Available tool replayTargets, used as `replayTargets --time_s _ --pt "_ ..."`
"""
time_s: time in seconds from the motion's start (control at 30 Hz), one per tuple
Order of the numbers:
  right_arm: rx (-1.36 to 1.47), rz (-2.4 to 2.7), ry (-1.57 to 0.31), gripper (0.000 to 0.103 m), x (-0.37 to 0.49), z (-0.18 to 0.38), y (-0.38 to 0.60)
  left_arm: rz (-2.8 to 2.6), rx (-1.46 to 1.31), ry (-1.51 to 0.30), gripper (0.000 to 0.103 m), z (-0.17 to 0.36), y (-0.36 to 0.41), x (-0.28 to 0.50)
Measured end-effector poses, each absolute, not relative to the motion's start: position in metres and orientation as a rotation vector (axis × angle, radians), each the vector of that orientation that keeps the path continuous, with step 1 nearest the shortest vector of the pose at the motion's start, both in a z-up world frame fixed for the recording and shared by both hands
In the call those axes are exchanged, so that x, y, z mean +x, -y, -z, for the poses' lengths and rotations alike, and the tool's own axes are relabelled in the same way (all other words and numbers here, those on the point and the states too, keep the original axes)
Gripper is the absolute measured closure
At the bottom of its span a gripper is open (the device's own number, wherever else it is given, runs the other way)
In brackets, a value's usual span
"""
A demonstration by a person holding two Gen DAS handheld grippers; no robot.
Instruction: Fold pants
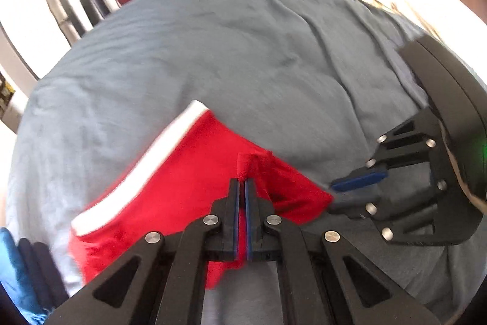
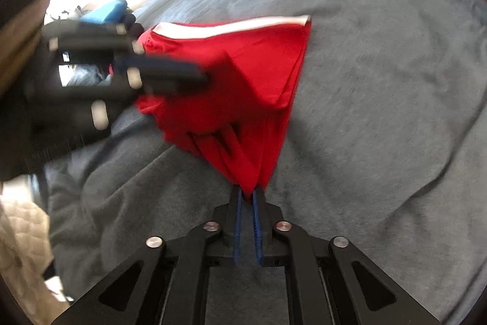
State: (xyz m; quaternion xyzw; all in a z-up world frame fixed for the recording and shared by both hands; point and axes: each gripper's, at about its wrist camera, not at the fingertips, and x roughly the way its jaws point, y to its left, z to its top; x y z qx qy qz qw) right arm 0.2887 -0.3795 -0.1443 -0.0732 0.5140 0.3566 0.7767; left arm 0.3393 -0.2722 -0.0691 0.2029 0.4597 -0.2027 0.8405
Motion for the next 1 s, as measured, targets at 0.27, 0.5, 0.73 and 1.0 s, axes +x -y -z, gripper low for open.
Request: replayTargets --time_s 0.27,0.5,0.73,1.0 --pt "-0.234 -0.805 -0.975 0.068 0.280 0.113 0.364 0.420 0.478 -0.934 0.098 0.053 0.259 0.332" --pt "-0.229 -0.910 -0.949 0.068 0.285 0.114 0.335 0.435 0.446 -0.965 0.098 0.057 0.260 0.330" --pt "-0.138 -0.936 -0.960 0.072 0.286 0.126 0.317 0.472 0.434 -0.963 0.098 0.057 0.265 0.330" --pt "0.049 -0.960 -1.073 0.090 0.278 0.145 0.319 0.541 0.430 -0.993 0.098 0.069 0.278 0.328"
